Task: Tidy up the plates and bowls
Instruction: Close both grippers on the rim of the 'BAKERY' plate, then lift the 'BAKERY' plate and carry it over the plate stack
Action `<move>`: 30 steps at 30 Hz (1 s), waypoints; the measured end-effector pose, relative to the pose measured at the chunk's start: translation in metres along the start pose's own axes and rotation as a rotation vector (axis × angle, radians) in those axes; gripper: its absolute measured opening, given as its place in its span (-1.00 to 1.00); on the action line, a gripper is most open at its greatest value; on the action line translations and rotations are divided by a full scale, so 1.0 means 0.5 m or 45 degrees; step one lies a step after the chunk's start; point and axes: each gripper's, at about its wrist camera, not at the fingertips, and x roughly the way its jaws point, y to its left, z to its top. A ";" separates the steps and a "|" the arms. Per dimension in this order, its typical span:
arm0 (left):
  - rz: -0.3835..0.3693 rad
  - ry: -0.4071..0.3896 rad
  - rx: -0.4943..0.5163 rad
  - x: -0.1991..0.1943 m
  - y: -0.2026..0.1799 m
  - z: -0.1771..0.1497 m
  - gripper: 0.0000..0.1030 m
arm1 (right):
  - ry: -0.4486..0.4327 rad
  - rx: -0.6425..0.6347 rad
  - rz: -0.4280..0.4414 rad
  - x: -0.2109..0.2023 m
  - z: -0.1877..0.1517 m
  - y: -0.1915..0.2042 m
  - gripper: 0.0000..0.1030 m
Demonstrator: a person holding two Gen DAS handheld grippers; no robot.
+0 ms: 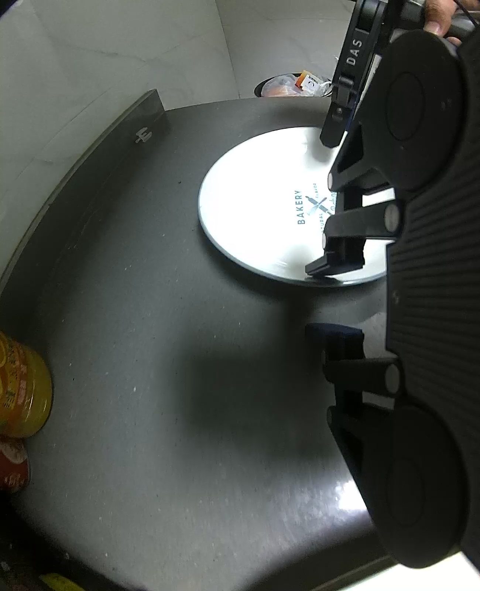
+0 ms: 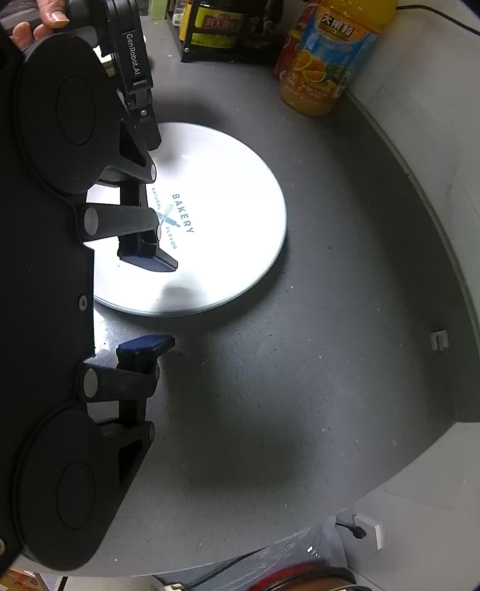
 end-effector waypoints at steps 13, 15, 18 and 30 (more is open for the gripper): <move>-0.042 0.031 0.003 0.020 -0.008 -0.004 -0.82 | 0.058 -0.045 0.035 0.032 0.006 0.002 -0.52; -0.040 0.029 0.000 0.020 -0.007 -0.005 -0.82 | 0.065 -0.058 0.046 0.034 0.006 0.001 -0.64; -0.035 0.022 0.011 0.020 -0.008 -0.009 -0.83 | 0.055 -0.109 0.035 0.033 0.006 0.008 -0.65; -0.059 -0.076 0.048 -0.027 -0.026 -0.005 -0.83 | -0.116 -0.159 0.065 -0.051 0.008 0.014 -0.79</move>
